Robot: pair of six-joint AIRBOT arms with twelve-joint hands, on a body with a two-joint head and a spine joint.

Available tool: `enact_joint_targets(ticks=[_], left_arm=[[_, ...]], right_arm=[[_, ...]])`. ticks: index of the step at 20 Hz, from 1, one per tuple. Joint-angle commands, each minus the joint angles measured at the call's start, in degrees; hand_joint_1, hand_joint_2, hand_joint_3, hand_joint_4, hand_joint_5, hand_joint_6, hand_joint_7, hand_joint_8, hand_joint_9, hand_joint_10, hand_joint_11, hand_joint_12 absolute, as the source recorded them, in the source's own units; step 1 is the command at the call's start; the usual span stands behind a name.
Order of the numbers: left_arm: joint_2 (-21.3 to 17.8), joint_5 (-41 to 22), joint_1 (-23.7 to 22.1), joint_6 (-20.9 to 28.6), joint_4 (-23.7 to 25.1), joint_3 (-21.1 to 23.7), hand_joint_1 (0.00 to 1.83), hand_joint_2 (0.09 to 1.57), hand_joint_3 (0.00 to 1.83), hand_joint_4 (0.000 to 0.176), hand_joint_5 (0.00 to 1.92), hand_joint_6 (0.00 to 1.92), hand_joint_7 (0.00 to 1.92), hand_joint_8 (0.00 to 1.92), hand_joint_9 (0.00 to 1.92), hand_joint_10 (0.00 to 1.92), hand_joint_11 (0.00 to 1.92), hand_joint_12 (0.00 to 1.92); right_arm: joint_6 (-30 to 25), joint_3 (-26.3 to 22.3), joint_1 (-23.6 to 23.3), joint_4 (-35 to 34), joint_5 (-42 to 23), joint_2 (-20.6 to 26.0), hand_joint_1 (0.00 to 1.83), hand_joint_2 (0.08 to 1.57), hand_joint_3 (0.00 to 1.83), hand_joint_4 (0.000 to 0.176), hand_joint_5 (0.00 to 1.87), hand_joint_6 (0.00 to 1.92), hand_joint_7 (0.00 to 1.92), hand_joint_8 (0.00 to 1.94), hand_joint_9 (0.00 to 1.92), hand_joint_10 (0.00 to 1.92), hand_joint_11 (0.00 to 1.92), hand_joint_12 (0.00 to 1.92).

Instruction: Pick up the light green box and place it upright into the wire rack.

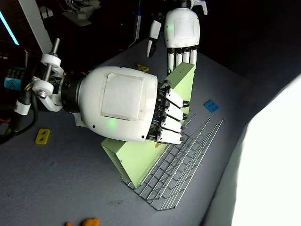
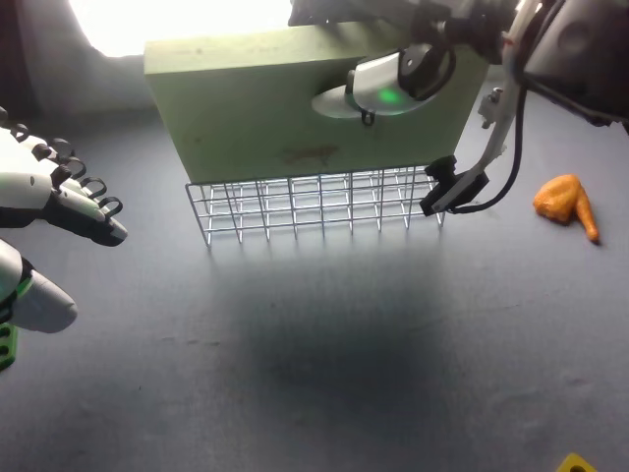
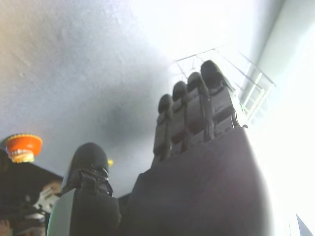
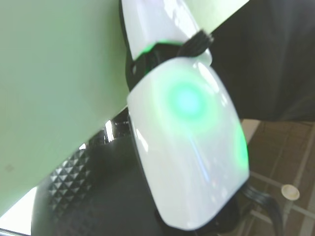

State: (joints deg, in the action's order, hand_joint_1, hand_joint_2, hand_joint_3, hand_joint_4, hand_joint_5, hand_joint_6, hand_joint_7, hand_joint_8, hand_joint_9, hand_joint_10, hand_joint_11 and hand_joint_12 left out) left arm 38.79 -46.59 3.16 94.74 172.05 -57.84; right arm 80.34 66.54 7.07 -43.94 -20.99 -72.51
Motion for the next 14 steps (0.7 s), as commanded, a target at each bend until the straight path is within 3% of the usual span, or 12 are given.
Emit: enact_joint_targets(ticks=[1, 4, 6, 8, 14], left_arm=[[0.0, 3.71, -0.4, -0.18, 0.53, 0.0, 0.17, 1.22, 0.0, 0.0, 0.17, 0.0, 0.16, 0.0, 0.15, 0.0, 0.0, 0.48], [0.0, 3.71, -0.4, -0.18, 0.53, -0.06, 0.18, 1.21, 0.0, 0.0, 0.16, 0.0, 0.14, 0.0, 0.14, 0.0, 0.0, 0.46], [0.01, 3.71, -0.4, -0.18, 0.53, -0.05, 0.09, 1.23, 0.0, 0.0, 0.13, 0.0, 0.12, 0.0, 0.1, 0.0, 0.0, 0.32], [0.01, 3.71, -0.4, -0.18, 0.53, -0.05, 0.03, 1.22, 0.0, 0.0, 0.11, 0.0, 0.11, 0.0, 0.09, 0.0, 0.0, 0.26], [0.01, 3.71, -0.4, -0.18, 0.53, -0.02, 0.0, 1.16, 0.0, 0.0, 0.15, 0.01, 0.15, 0.0, 0.13, 0.01, 0.0, 0.41]], right_arm=[[-0.89, 0.65, -0.25, 1.32, -4.7, 0.01, 1.36, 1.19, 0.0, 0.0, 0.9, 0.91, 0.79, 1.39, 0.73, 1.52, 0.61, 1.69], [-2.91, 2.72, 0.5, 1.33, -4.07, -1.39, 1.35, 1.2, 0.0, 0.0, 0.85, 0.95, 0.77, 1.42, 0.73, 1.56, 0.63, 1.74], [-3.34, 3.51, 1.06, 1.35, -4.1, -2.15, 1.36, 1.18, 0.0, 0.0, 0.84, 0.97, 0.85, 1.26, 0.77, 1.54, 0.64, 1.75], [-3.35, 4.19, 1.49, 1.36, -4.11, -2.86, 1.36, 1.17, 0.0, 0.0, 0.87, 0.99, 0.86, 1.25, 0.78, 1.48, 0.64, 1.74], [-6.35, 8.52, 3.06, 1.41, -4.17, -5.5, 1.36, 1.17, 0.0, 0.0, 0.93, 0.91, 0.84, 1.29, 0.77, 1.48, 0.63, 1.69]])
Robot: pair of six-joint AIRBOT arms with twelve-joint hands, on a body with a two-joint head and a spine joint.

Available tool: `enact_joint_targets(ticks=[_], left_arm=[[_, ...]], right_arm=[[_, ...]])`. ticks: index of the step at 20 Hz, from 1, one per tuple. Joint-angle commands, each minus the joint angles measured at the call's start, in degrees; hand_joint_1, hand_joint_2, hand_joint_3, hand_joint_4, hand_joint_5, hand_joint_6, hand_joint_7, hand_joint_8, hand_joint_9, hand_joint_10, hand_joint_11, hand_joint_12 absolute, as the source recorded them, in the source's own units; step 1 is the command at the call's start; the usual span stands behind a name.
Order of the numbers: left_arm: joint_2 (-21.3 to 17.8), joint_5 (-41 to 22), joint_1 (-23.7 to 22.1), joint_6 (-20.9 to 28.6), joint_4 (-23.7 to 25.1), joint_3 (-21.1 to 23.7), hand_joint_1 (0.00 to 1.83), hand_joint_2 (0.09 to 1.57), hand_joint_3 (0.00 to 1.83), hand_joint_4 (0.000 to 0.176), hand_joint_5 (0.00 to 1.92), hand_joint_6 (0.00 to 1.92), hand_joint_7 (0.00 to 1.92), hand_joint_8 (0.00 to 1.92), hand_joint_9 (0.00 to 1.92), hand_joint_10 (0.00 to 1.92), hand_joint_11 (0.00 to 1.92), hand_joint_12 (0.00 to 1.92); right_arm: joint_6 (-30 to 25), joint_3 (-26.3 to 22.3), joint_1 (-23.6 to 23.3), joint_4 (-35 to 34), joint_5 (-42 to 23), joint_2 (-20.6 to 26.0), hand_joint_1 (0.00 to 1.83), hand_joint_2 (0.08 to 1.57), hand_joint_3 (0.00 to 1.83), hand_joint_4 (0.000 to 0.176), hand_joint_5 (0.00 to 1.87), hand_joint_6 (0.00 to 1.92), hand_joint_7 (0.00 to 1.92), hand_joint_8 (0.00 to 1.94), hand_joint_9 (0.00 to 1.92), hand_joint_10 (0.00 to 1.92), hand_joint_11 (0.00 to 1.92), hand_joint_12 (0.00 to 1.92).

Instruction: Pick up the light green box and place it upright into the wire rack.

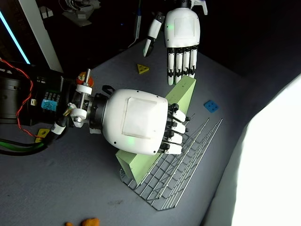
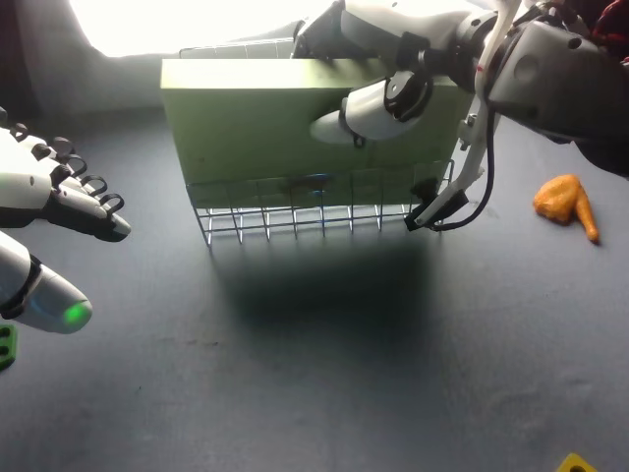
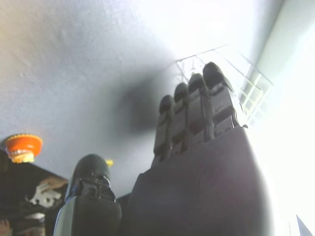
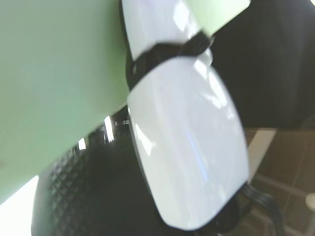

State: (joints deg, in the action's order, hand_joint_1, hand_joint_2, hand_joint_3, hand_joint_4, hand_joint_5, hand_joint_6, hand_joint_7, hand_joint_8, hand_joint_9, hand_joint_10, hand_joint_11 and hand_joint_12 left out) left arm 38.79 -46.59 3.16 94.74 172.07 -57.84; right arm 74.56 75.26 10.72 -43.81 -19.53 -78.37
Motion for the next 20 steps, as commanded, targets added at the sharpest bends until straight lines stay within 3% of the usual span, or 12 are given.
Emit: enact_joint_targets(ticks=[1, 5, 20], left_arm=[[0.01, 3.71, -0.4, -0.18, 0.51, -0.02, 0.0, 1.16, 0.0, 0.0, 0.17, 0.01, 0.17, 0.01, 0.15, 0.01, 0.0, 0.47], [0.01, 3.71, -0.39, -0.18, 0.51, -0.04, 0.0, 1.16, 0.0, 0.0, 0.16, 0.0, 0.18, 0.0, 0.17, 0.01, 0.0, 0.45], [0.22, 3.71, 0.18, -0.18, 0.51, -0.24, 0.0, 1.17, 0.0, 0.0, 0.17, 0.0, 0.16, 0.0, 0.15, 0.0, 0.0, 0.46]], right_arm=[[-0.66, 0.25, -0.25, 1.28, -5.63, 0.02, 1.36, 1.18, 0.0, 0.0, 0.92, 0.89, 0.8, 1.38, 0.72, 1.53, 0.6, 1.76], [-1.2, 1.27, 0.93, 1.3, -5.51, -0.95, 1.35, 1.2, 0.0, 0.0, 0.84, 1.01, 0.8, 1.4, 0.72, 1.53, 0.56, 1.77], [-0.6, 3.27, 2.27, 1.34, -5.73, -2.37, 1.36, 1.18, 0.0, 0.0, 0.86, 0.98, 0.85, 1.31, 0.75, 1.5, 0.6, 1.75]])
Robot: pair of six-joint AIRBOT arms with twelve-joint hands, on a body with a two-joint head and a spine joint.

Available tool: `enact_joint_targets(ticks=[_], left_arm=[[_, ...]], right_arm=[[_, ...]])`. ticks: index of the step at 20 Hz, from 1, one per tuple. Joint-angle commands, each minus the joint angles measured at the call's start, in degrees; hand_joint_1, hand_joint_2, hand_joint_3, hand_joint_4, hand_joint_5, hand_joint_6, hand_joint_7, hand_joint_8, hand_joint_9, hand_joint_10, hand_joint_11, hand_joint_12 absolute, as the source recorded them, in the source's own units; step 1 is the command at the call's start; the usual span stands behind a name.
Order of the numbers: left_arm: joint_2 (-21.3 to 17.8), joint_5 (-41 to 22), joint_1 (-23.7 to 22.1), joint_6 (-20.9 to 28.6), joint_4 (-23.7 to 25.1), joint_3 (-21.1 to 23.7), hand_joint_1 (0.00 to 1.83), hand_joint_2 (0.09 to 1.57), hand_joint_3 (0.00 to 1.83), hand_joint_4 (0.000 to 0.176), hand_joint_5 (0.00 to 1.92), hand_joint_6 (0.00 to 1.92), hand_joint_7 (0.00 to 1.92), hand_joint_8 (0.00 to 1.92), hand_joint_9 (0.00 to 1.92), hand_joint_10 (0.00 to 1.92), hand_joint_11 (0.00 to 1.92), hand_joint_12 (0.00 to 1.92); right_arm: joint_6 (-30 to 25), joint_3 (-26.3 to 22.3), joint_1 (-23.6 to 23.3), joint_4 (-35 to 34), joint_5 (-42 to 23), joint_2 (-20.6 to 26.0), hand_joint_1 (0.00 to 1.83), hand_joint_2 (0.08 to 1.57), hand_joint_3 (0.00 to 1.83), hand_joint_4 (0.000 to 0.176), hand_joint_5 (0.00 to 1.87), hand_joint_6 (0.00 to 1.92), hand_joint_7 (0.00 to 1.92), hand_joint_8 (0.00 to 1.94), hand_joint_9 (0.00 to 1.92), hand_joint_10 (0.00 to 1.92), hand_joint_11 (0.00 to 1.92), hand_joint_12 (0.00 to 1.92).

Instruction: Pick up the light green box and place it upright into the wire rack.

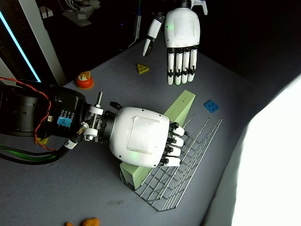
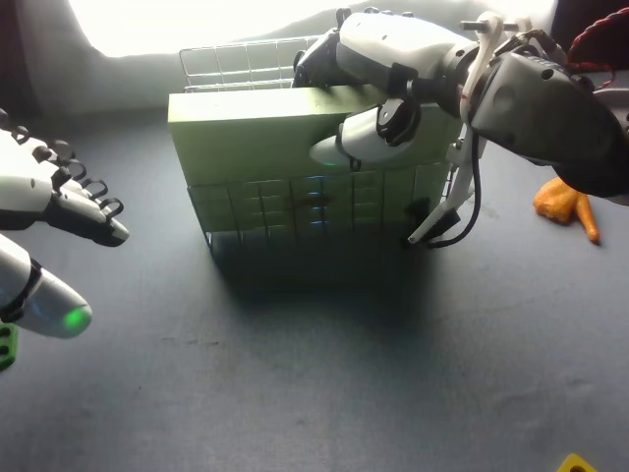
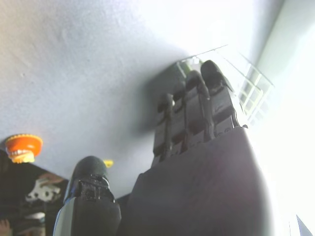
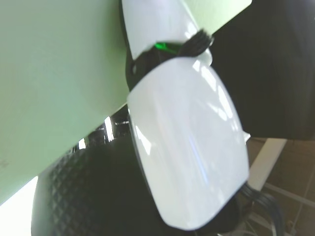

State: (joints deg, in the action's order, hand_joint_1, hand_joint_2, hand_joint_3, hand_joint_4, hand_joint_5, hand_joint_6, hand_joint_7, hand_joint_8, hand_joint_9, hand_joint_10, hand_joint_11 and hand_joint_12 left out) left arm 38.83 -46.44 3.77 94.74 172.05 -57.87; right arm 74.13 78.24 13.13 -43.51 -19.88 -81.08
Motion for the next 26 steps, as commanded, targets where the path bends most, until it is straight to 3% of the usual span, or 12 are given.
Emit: enact_joint_targets(ticks=[1, 20, 21, 22, 24, 26], left_arm=[[0.18, 3.56, -0.42, -0.18, 0.53, -0.23, 0.0, 1.17, 0.0, 0.0, 0.17, 0.0, 0.16, 0.0, 0.15, 0.0, 0.0, 0.46], [0.18, 3.56, -0.48, -0.17, 0.53, -0.23, 0.0, 1.19, 0.0, 0.0, 0.15, 0.0, 0.16, 0.0, 0.15, 0.0, 0.0, 0.4], [0.18, 3.56, -0.48, -0.17, 0.53, -0.23, 0.01, 1.18, 0.0, 0.0, 0.18, 0.01, 0.17, 0.01, 0.16, 0.0, 0.0, 0.4], [0.18, 3.56, -0.48, -0.17, 0.53, -0.23, 0.0, 1.18, 0.0, 0.0, 0.17, 0.01, 0.16, 0.0, 0.15, 0.0, 0.0, 0.36], [0.18, 3.56, -0.48, -0.17, 0.53, -0.23, 0.0, 1.18, 0.0, 0.0, 0.17, 0.0, 0.15, 0.0, 0.14, 0.0, 0.0, 0.35], [0.18, 3.56, -0.48, -0.17, 0.53, -0.25, 0.0, 1.18, 0.0, 0.0, 0.17, 0.0, 0.15, 0.0, 0.14, 0.0, 0.0, 0.35]], right_arm=[[-0.16, 0.29, -0.08, 1.03, -5.32, 0.33, 1.36, 1.18, 0.0, 0.0, 0.86, 0.98, 0.85, 1.31, 0.75, 1.5, 0.6, 1.75], [-0.19, 0.26, 0.23, 1.03, -5.1, 0.28, 1.36, 1.18, 0.0, 0.0, 0.87, 0.95, 0.85, 1.27, 0.73, 1.56, 0.52, 1.82], [-0.19, 0.26, 0.28, 1.03, -5.1, 0.27, 1.13, 1.1, 0.0, 0.0, 0.5, 0.65, 0.56, 0.7, 0.46, 0.96, 0.18, 1.6], [-0.19, 0.26, 0.29, 1.03, -5.1, 0.27, 1.06, 1.08, 0.0, 0.0, 0.46, 0.47, 0.57, 0.39, 0.44, 0.7, 0.09, 1.51], [-0.19, 0.26, 0.26, 1.03, -5.1, 0.27, 1.03, 1.08, 0.0, 0.0, 0.49, 0.27, 0.63, 0.12, 0.45, 0.51, 0.03, 1.49], [-0.19, 0.26, 0.27, 1.03, -5.1, 0.27, 1.02, 1.08, 0.0, 0.0, 0.51, 0.2, 0.65, 0.05, 0.47, 0.46, 0.02, 1.47]])
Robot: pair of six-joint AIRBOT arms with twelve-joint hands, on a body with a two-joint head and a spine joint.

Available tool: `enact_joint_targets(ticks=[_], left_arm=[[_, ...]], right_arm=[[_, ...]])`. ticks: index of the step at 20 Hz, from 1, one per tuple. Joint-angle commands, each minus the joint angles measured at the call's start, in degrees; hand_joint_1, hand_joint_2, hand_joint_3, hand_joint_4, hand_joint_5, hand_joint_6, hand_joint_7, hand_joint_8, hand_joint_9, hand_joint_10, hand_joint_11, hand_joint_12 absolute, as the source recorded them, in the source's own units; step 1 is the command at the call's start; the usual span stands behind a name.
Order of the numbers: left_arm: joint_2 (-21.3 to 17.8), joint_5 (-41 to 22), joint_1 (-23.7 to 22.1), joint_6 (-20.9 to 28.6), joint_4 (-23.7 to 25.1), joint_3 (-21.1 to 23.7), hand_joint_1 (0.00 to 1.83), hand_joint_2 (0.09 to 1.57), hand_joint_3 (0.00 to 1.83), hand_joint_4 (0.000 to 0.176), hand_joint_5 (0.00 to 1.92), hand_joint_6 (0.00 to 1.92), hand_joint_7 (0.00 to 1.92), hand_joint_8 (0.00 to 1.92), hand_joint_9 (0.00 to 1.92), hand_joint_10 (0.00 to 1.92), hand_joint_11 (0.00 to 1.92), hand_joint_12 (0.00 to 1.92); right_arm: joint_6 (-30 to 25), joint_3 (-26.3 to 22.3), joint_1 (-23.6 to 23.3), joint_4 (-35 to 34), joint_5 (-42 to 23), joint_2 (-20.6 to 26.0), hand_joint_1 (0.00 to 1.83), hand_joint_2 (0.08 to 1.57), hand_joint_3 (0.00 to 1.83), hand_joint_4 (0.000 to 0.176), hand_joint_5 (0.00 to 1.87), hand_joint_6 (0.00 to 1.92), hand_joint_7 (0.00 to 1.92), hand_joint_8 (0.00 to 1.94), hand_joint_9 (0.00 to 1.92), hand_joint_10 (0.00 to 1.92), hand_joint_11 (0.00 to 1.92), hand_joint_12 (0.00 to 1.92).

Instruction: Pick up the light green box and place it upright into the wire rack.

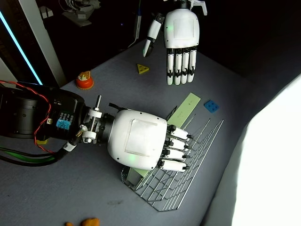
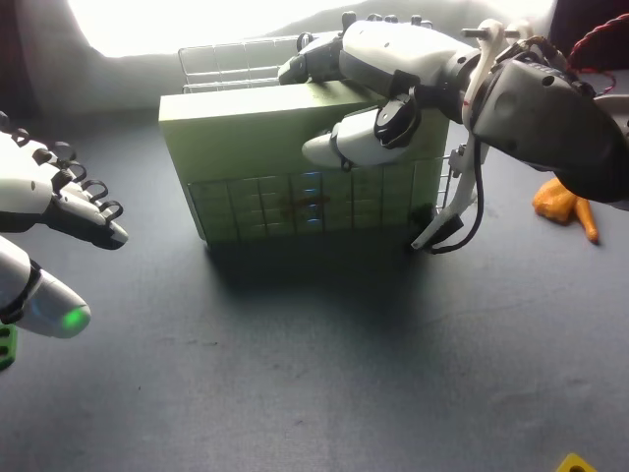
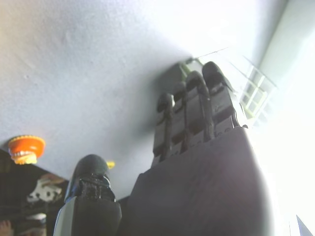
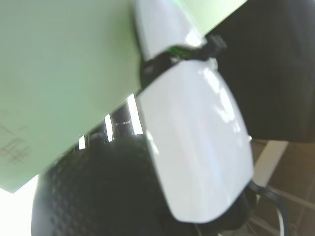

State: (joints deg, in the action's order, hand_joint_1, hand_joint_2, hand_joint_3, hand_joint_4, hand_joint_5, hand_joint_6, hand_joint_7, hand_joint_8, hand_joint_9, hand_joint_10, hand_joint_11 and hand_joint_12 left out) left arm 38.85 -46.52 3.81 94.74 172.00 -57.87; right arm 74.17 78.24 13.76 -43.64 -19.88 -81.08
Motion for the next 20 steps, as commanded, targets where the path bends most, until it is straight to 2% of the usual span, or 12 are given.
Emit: enact_joint_targets(ticks=[1, 6, 8, 14, 15, 16, 17, 18, 20], left_arm=[[0.16, 3.65, -0.52, -0.17, 0.57, -0.25, 0.0, 1.18, 0.0, 0.0, 0.17, 0.0, 0.15, 0.0, 0.14, 0.0, 0.0, 0.35], [0.16, 3.65, -0.51, -0.17, 0.57, -0.27, 0.0, 1.18, 0.0, 0.0, 0.17, 0.0, 0.15, 0.0, 0.14, 0.0, 0.0, 0.34], [0.16, 3.65, -0.51, -0.17, 0.57, -0.3, 0.0, 1.18, 0.0, 0.0, 0.15, 0.0, 0.14, 0.0, 0.13, 0.0, 0.0, 0.32], [0.16, 3.65, -0.51, -0.17, 0.57, -0.3, 0.0, 1.18, 0.0, 0.0, 0.15, 0.0, 0.14, 0.0, 0.13, 0.0, 0.0, 0.32], [0.16, 3.65, -0.51, -0.17, 0.57, -0.3, 0.0, 1.19, 0.0, 0.0, 0.15, 0.0, 0.14, 0.0, 0.13, 0.0, 0.0, 0.32], [0.16, 3.65, -0.51, -0.17, 0.57, -0.31, 0.0, 1.19, 0.0, 0.0, 0.16, 0.0, 0.15, 0.0, 0.15, 0.0, 0.0, 0.35], [0.16, 3.65, -0.49, -0.17, 0.57, -0.31, 0.0, 1.19, 0.0, 0.0, 0.17, 0.01, 0.16, 0.0, 0.15, 0.01, 0.0, 0.35], [0.16, 3.65, -0.49, -0.17, 0.57, -0.31, 0.0, 1.19, 0.0, 0.0, 0.16, 0.0, 0.15, 0.0, 0.14, 0.0, 0.0, 0.36], [0.16, 3.65, -0.54, -0.17, 0.57, -0.24, 0.0, 1.2, 0.0, 0.0, 0.17, 0.0, 0.16, 0.0, 0.15, 0.0, 0.0, 0.41]], right_arm=[[-0.23, 0.25, -0.36, 1.16, -5.1, 0.27, 1.02, 1.08, 0.0, 0.0, 0.51, 0.2, 0.65, 0.05, 0.47, 0.46, 0.02, 1.47], [-0.23, -0.09, -1.19, 1.16, -4.54, 0.49, 1.02, 1.08, 0.0, 0.0, 0.52, 0.19, 0.65, 0.05, 0.47, 0.45, 0.02, 1.48], [0.05, -1.27, -2.28, 1.16, -4.54, 1.5, 1.04, 1.06, 0.0, 0.0, 0.53, 0.12, 0.64, 0.01, 0.48, 0.35, 0.01, 1.43], [0.62, -8.26, -6.53, 5.16, -5.82, 7.88, 1.05, 1.05, 0.0, 0.0, 0.53, 0.1, 0.64, 0.0, 0.48, 0.32, 0.0, 1.42], [1.19, -9.09, -6.84, 5.3, -5.82, 8.75, 0.94, 1.03, 0.0, 0.0, 0.36, 0.03, 0.45, 0.0, 0.34, 0.24, 0.0, 1.24], [2.2, -10.41, -7.15, 5.36, -5.82, 10.01, 0.9, 1.03, 0.0, 0.0, 0.32, 0.01, 0.41, 0.0, 0.33, 0.17, 0.0, 1.19], [2.73, -12.06, -7.27, 6.49, -5.87, 11.7, 0.89, 1.03, 0.0, 0.0, 0.31, 0.0, 0.4, 0.0, 0.33, 0.16, 0.0, 1.18], [2.82, -13.89, -7.18, 8.41, -6.64, 13.46, 0.74, 1.04, 0.0, 0.0, 0.32, 0.01, 0.41, 0.0, 0.36, 0.17, 0.0, 1.22], [2.79, -17.58, -6.76, 11.71, -7.81, 17.39, 0.74, 1.05, 0.0, 0.0, 0.3, 0.0, 0.41, 0.0, 0.39, 0.17, 0.0, 1.27]])
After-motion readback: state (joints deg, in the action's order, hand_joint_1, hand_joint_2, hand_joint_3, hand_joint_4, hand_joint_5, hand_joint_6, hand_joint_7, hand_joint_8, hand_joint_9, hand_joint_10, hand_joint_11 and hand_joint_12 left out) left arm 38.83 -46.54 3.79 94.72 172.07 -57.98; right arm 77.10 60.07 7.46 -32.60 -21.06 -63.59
